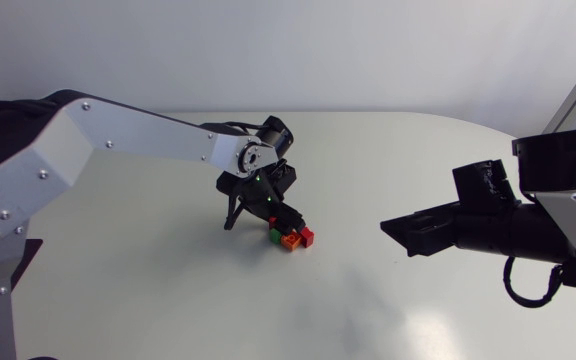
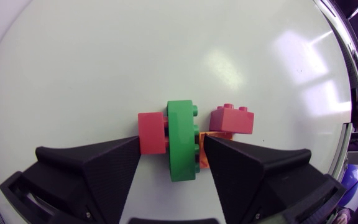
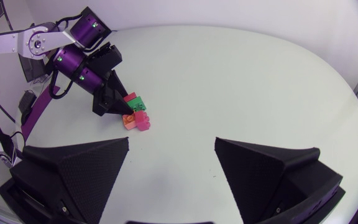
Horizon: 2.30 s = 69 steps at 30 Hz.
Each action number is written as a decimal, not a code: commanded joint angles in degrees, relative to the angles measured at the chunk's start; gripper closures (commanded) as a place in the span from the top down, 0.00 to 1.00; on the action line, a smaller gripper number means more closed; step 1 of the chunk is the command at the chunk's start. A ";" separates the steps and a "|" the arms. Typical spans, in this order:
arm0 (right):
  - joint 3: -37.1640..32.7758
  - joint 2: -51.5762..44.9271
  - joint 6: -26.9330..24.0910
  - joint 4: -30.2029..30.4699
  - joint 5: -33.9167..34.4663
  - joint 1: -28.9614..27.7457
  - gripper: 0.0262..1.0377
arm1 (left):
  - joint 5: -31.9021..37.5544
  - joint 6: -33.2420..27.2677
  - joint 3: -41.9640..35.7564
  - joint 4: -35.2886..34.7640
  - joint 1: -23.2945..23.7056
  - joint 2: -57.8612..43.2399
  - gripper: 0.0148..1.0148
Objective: Sort duplo bricks by size, large to the right and small to the left
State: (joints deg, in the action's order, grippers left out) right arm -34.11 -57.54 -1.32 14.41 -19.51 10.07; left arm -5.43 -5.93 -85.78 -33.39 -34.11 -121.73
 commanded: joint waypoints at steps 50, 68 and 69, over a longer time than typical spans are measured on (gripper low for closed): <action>-10.89 -22.97 -6.85 -0.62 2.98 12.52 0.95 | -5.29 -2.85 0.96 -3.97 6.69 6.60 0.58; -25.31 -46.61 -10.19 -0.70 8.26 18.68 0.72 | -5.29 -5.49 8.26 -1.77 11.78 12.48 0.58; -25.66 -46.96 -10.19 -0.70 8.43 18.85 0.72 | -5.29 -5.67 8.61 -1.68 11.96 12.75 0.58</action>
State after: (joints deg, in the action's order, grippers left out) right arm -58.15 -103.02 -10.37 14.17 -11.62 28.23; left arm -10.35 -10.11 -78.83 -35.53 -22.79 -110.89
